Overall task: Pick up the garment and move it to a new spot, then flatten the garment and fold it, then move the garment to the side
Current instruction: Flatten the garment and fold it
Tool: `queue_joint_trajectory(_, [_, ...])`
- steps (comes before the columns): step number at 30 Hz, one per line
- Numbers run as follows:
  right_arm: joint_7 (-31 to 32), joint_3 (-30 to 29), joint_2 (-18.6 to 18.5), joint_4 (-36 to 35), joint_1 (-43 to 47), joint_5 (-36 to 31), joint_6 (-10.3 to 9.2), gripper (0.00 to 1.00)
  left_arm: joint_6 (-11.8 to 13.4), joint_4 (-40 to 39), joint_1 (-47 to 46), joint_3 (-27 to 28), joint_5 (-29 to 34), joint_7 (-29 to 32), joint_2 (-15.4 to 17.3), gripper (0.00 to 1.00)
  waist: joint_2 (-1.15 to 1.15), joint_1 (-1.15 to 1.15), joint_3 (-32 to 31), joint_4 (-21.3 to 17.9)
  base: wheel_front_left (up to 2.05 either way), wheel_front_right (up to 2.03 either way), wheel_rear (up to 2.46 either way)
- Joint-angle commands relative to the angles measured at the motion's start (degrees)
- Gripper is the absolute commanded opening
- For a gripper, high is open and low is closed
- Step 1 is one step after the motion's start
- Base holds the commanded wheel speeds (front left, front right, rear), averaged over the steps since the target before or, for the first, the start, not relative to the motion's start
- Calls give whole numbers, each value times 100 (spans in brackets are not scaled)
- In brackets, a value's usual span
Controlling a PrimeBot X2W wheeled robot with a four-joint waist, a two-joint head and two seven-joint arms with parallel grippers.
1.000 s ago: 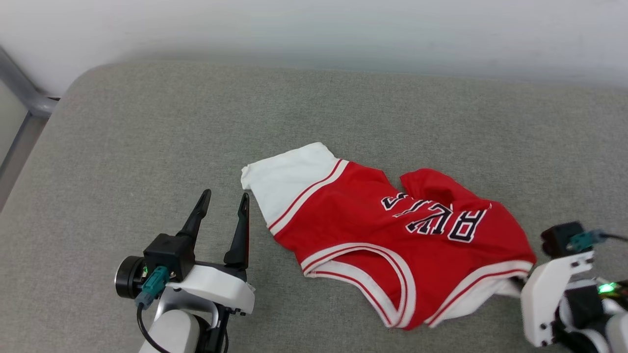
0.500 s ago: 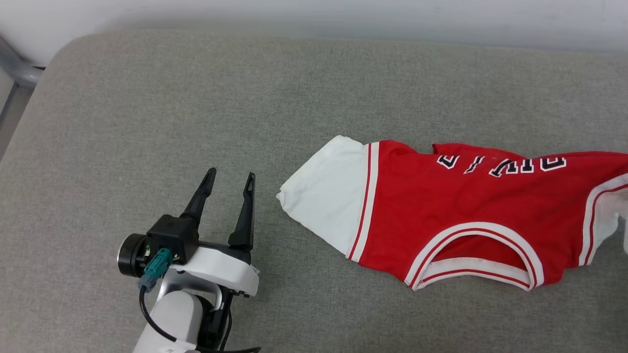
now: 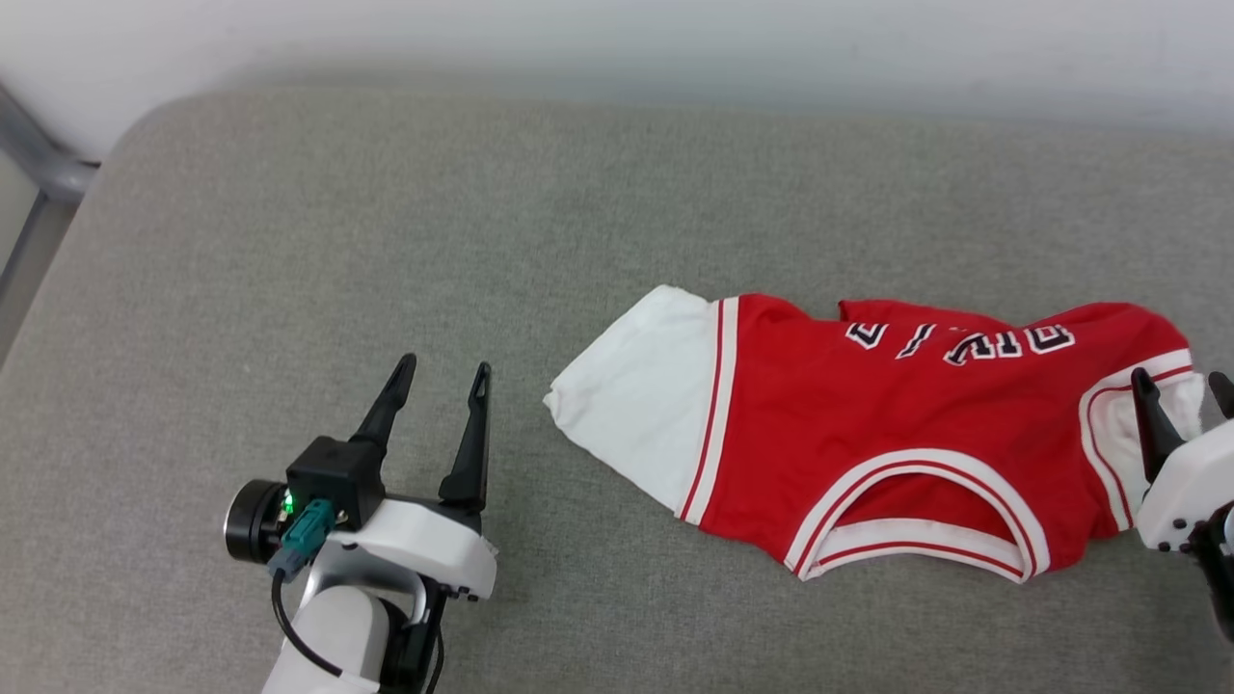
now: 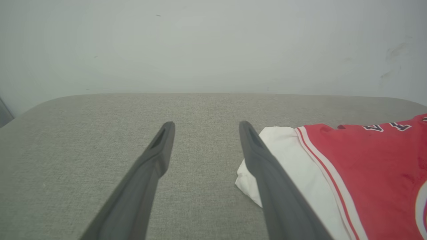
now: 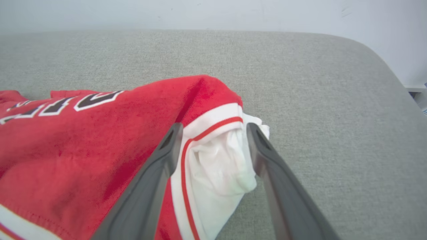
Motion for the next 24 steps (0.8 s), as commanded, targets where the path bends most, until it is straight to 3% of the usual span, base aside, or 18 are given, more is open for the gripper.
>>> queue_joint_trajectory(1, [-153,-16,65,-26,105,-38,-6,100,-12,22,81,14,22,-14,32,100,0,0,-154,-67,0,0,0])
queue_joint_trajectory(6, [-1206,31,358,-273,402,-179,-5,100,14,123,275,69,36,-14,59,100,0,0,-538,-190,0,0,0])
queue_joint_trajectory(12, [-1808,362,711,-729,878,-329,-5,100,50,195,537,108,21,-14,121,100,0,0,-921,-320,0,0,0])
queue_joint_trajectory(24, [-1608,755,1146,-2039,2149,-329,-5,100,88,256,745,67,-94,339,241,100,0,0,-1235,-461,0,0,0])
